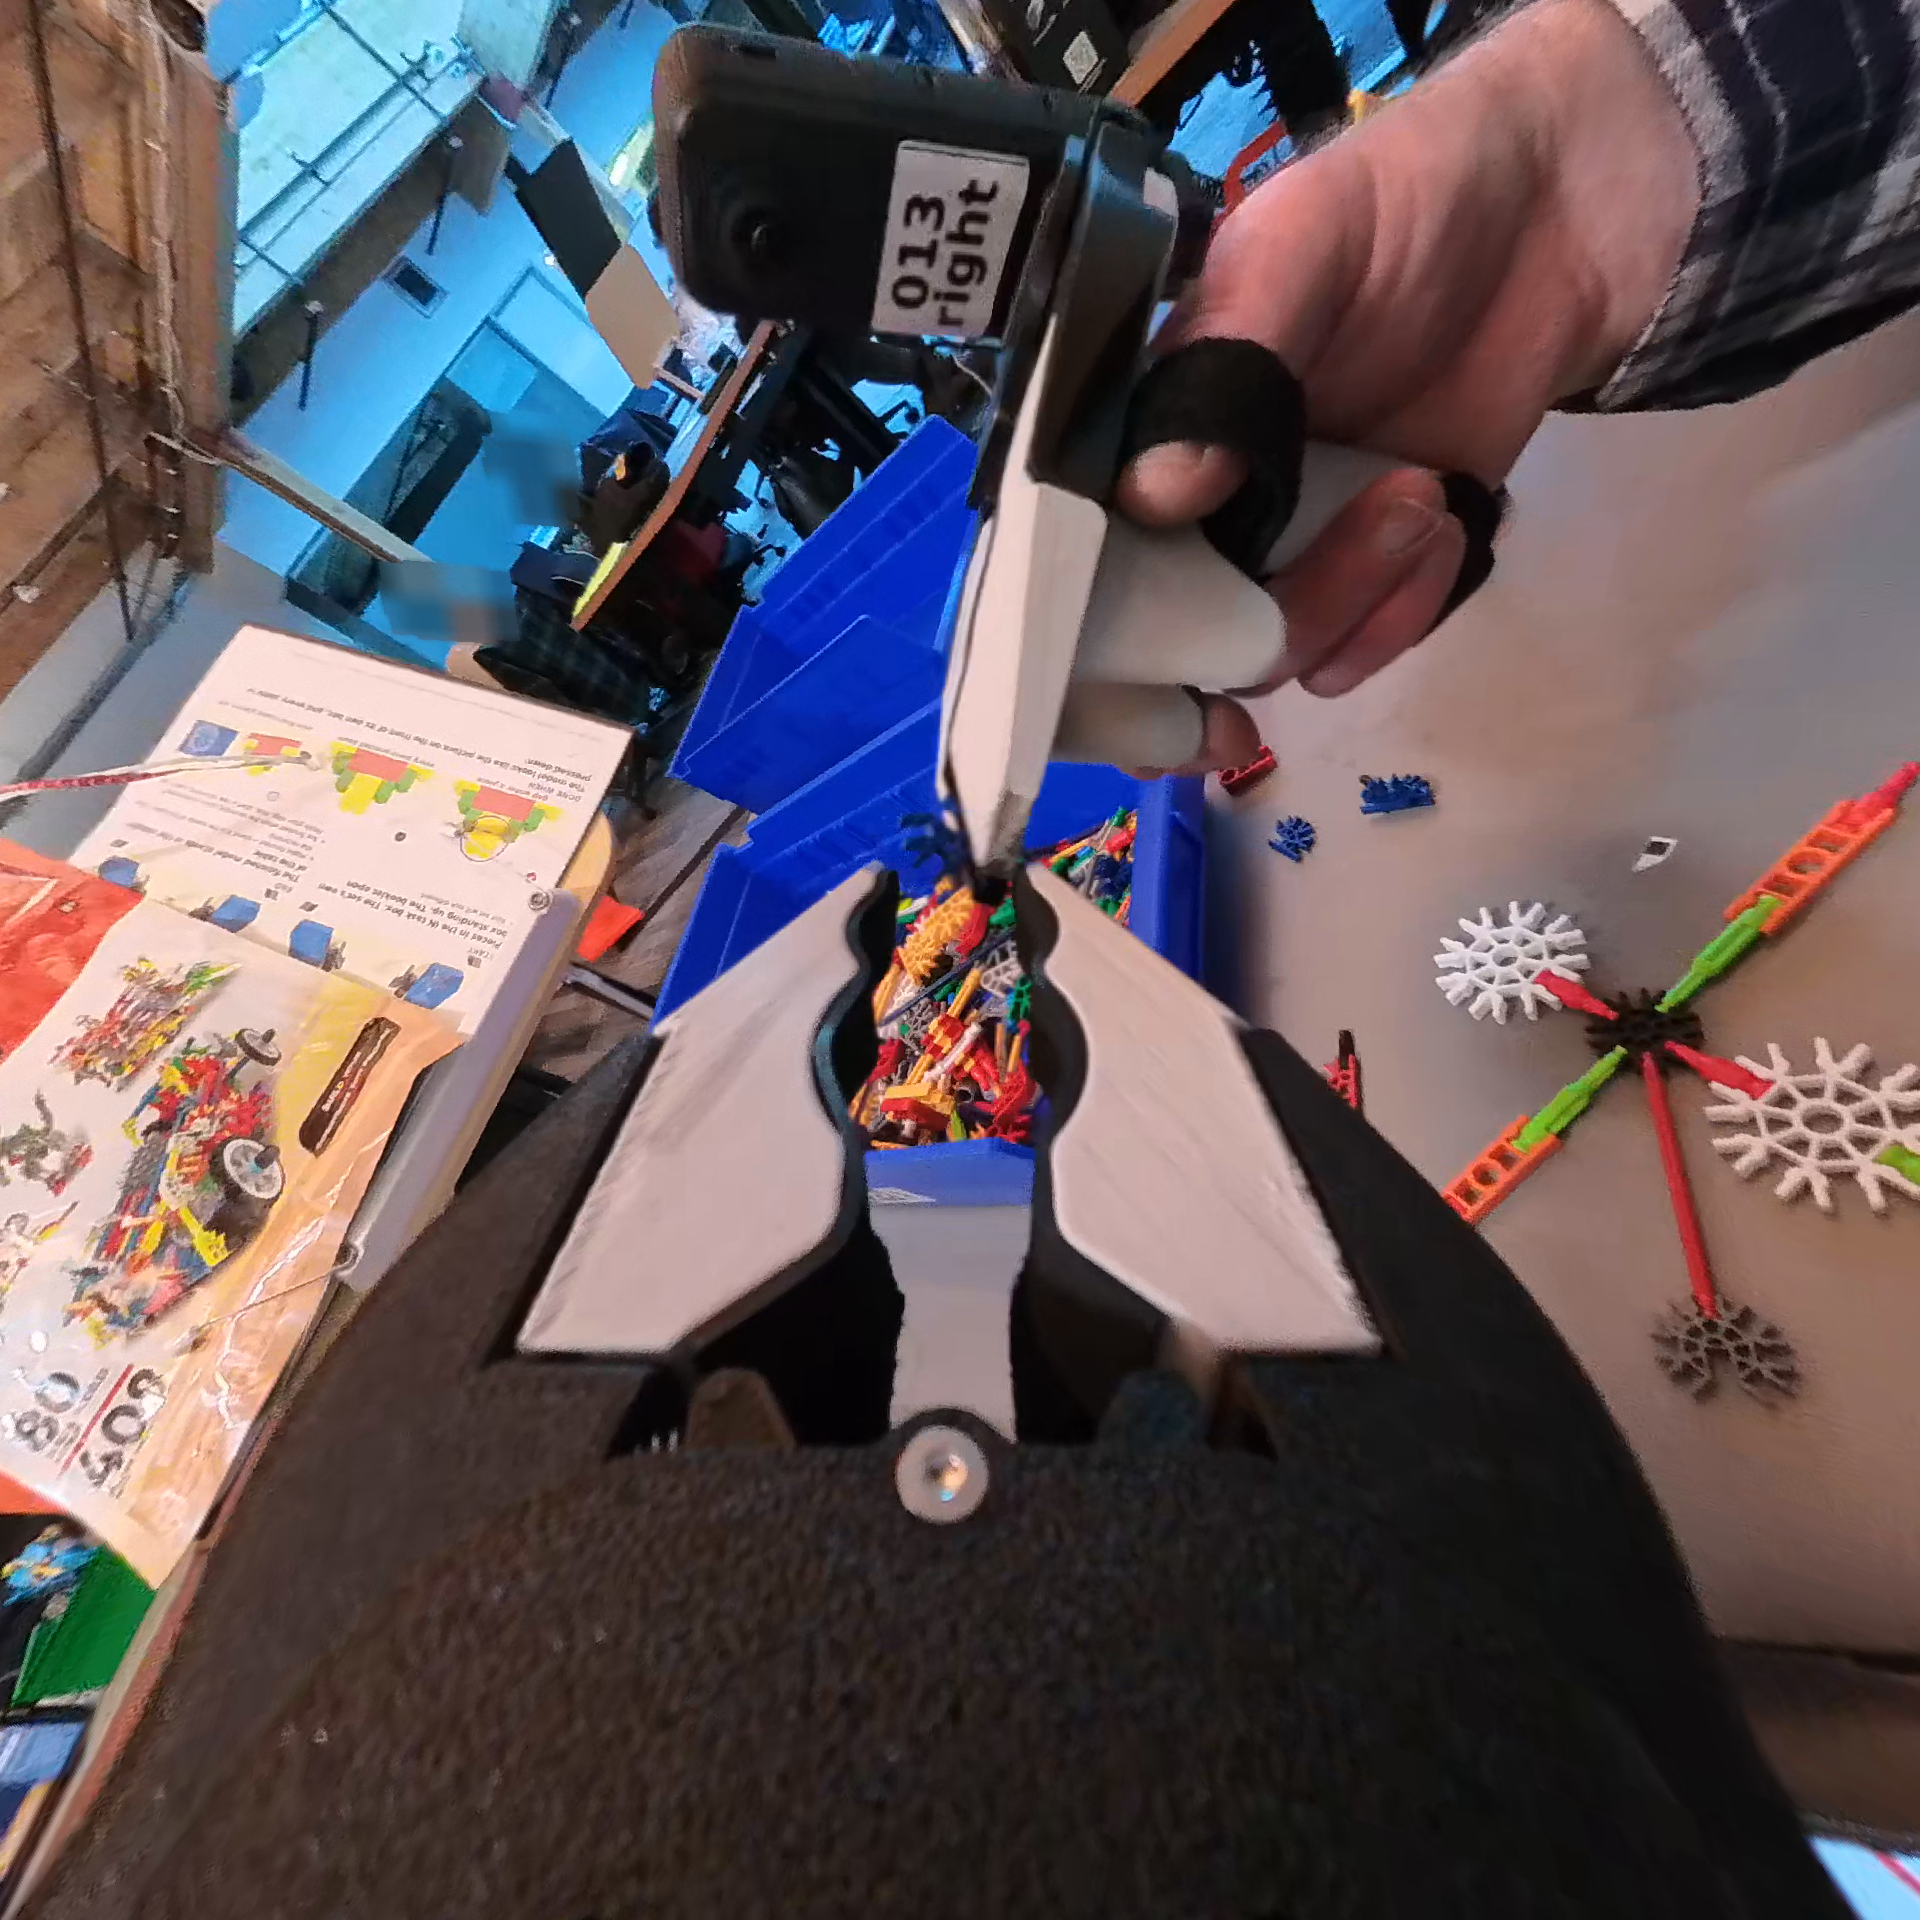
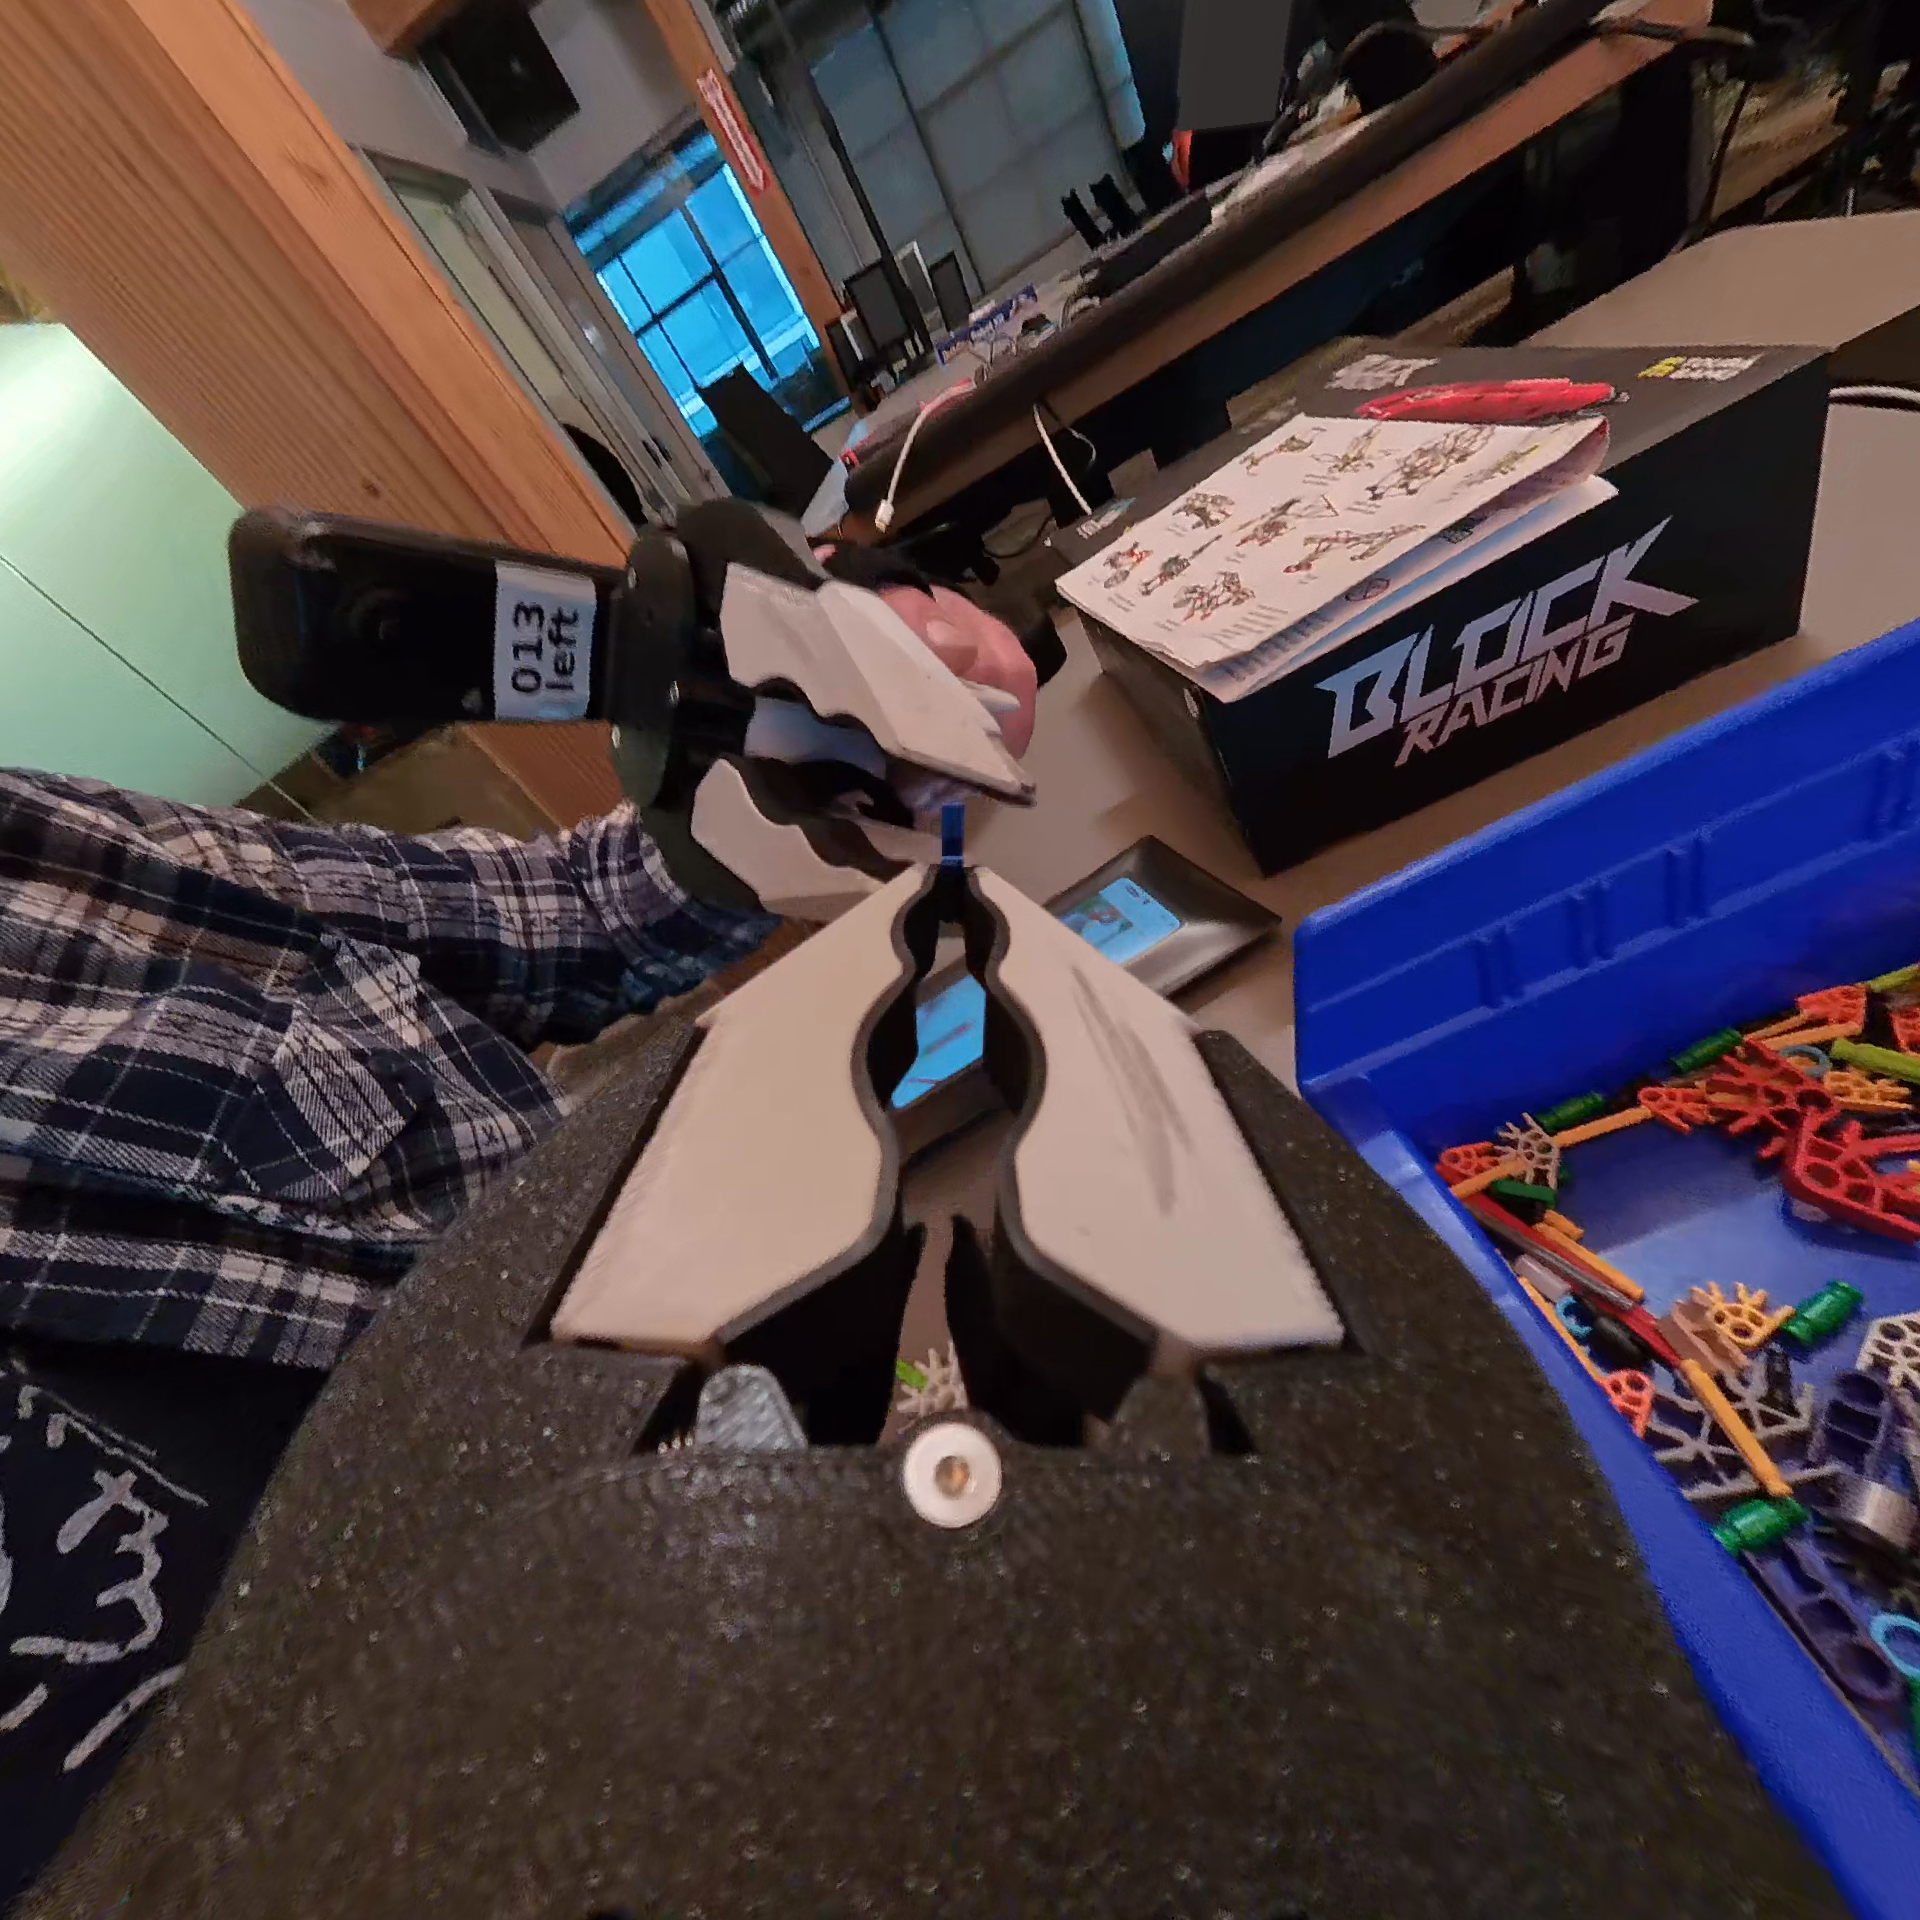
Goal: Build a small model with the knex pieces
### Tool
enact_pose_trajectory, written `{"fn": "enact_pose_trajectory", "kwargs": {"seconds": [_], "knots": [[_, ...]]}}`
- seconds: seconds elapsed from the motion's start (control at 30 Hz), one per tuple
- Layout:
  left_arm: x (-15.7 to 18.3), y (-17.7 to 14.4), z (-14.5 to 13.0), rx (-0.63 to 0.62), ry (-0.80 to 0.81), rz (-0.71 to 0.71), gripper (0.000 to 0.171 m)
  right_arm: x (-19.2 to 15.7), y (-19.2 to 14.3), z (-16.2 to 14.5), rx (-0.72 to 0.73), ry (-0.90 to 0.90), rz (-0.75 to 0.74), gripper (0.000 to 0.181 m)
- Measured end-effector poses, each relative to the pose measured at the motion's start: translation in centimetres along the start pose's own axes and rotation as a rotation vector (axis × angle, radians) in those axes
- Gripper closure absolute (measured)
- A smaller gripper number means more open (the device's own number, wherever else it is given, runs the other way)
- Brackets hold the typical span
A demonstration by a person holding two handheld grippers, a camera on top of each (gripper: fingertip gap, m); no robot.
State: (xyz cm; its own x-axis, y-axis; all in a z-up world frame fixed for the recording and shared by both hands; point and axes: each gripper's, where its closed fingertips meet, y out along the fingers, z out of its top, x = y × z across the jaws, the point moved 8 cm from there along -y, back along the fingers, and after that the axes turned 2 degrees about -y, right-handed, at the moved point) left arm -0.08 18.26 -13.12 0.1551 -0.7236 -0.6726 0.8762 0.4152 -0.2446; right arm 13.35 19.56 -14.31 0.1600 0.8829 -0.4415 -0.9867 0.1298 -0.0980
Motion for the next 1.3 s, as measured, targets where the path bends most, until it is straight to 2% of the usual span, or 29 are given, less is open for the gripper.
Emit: {"fn": "enact_pose_trajectory", "kwargs": {"seconds": [0.37,0.6,0.8,1.13,1.3], "knots": [[0.5,-0.5,-0.1,-0.033,0.070,-0.162,0.145,0.0,0.7,-0.2,-0.206,-0.033,0.031,0.179],[1.1,-0.2,-0.3,-0.034,0.088,-0.138,0.149,0.3,1.0,-0.4,-0.278,-0.030,0.047,0.179],[1.0,0.0,-0.4,-0.022,0.066,-0.069,0.150,0.6,0.8,-0.2,-0.238,-0.015,0.045,0.179],[0.7,0.2,-0.2,0.020,0.000,0.080,0.152,0.9,0.2,0.1,-0.057,0.049,0.050,0.178],[1.2,0.3,-0.5,0.005,0.004,0.068,0.152,1.1,0.1,-0.5,-0.075,0.065,0.051,0.178]]}}
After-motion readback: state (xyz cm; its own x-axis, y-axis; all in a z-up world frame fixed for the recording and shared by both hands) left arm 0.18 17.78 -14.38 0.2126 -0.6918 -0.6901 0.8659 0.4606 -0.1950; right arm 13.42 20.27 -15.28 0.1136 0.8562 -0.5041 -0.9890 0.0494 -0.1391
